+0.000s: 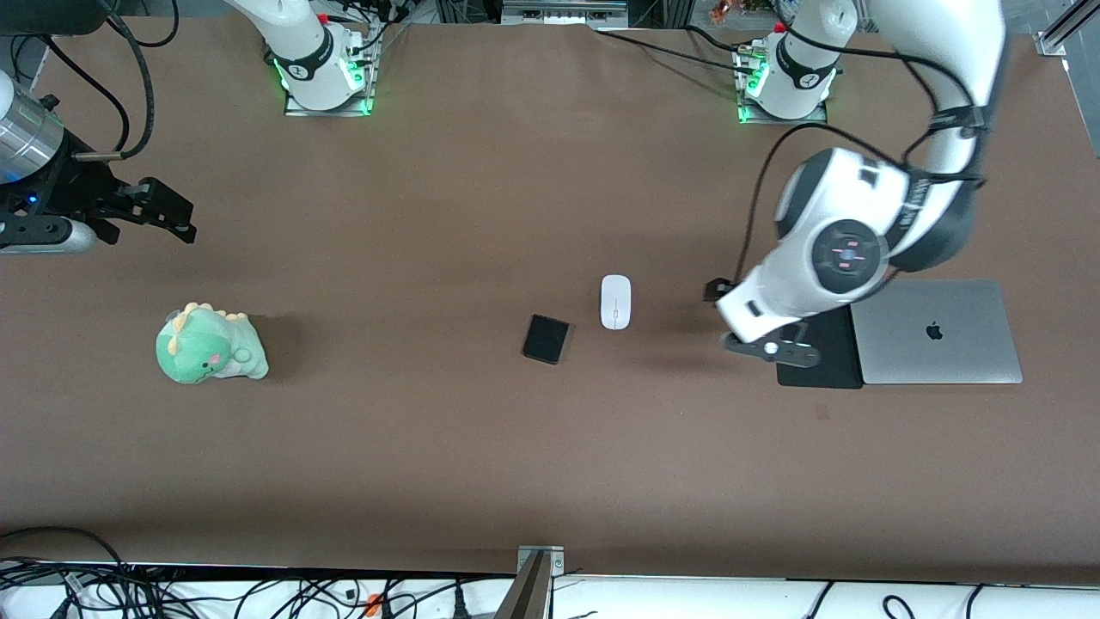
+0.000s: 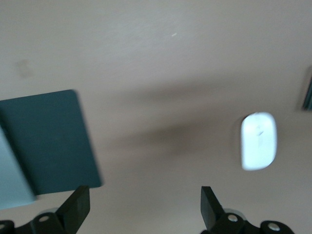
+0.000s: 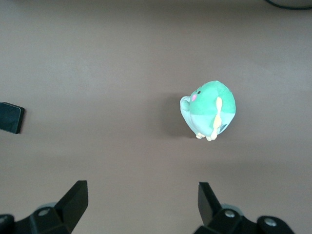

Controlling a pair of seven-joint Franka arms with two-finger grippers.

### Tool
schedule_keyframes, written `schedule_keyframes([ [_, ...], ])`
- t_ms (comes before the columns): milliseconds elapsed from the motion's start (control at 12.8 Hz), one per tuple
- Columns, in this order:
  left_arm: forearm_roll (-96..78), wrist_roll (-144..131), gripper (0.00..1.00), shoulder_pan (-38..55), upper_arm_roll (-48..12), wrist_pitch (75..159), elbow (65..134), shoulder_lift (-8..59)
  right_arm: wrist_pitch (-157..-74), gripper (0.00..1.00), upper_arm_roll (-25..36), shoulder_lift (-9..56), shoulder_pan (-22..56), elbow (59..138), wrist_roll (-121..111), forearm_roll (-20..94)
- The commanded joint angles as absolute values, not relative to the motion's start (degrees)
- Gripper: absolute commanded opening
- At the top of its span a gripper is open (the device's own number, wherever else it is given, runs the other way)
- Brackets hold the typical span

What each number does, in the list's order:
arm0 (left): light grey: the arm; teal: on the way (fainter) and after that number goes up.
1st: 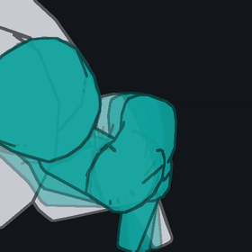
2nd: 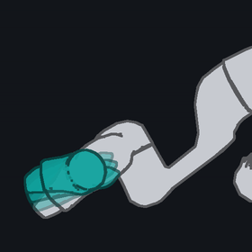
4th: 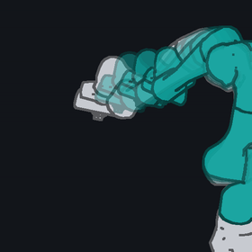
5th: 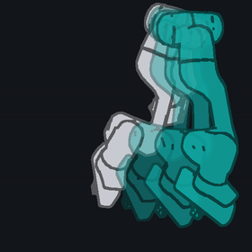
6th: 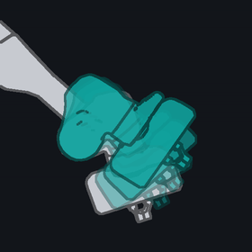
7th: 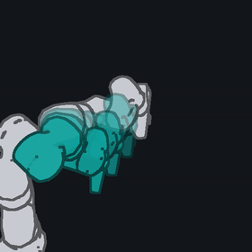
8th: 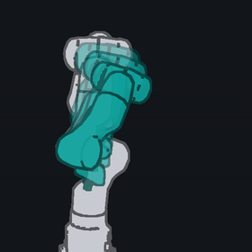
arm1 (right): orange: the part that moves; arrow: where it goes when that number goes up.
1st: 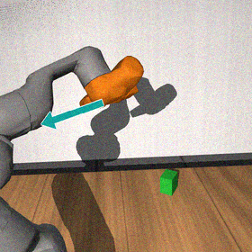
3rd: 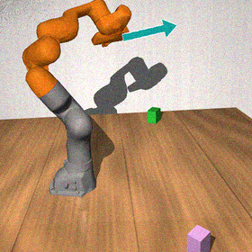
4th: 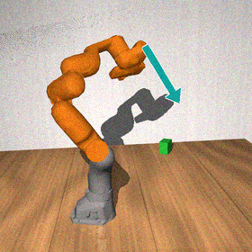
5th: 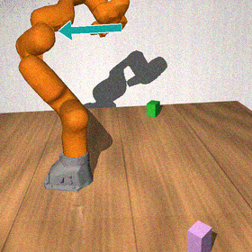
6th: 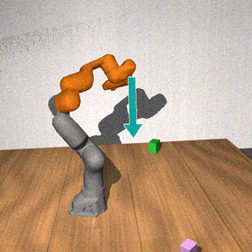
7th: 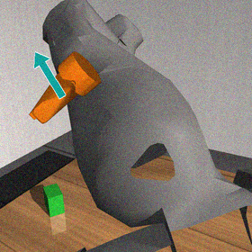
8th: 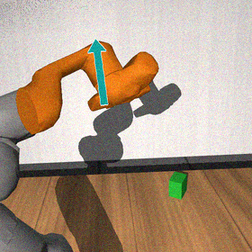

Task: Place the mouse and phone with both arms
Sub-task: 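Reach the left gripper over the white mouse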

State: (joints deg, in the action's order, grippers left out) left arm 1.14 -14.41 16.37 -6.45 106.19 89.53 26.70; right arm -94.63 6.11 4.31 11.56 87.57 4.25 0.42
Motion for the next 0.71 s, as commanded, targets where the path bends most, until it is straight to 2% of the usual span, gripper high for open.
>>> schedule_keyframes([
  [0,0.97,-22.83,1.00,20.99,-5.89,111.15,87.10,31.80,-94.57,1.00,5.71,5.62,11.60,86.49,4.83,0.44],
  [235,0.62,-26.44,1.00,24.94,-5.80,120.20,87.62,36.90,-94.57,1.00,5.71,6.76,11.51,86.48,4.48,1.66],
  [392,1.32,-32.67,1.00,27.68,-5.80,122.95,88.07,39.45,-94.57,1.00,5.71,7.47,11.43,86.48,4.40,1.76],
  [627,1.49,-33.40,1.00,29.44,-5.71,126.28,90.24,40.61,-93.87,1.00,5.89,13.60,13.09,86.40,3.96,1.40],
])
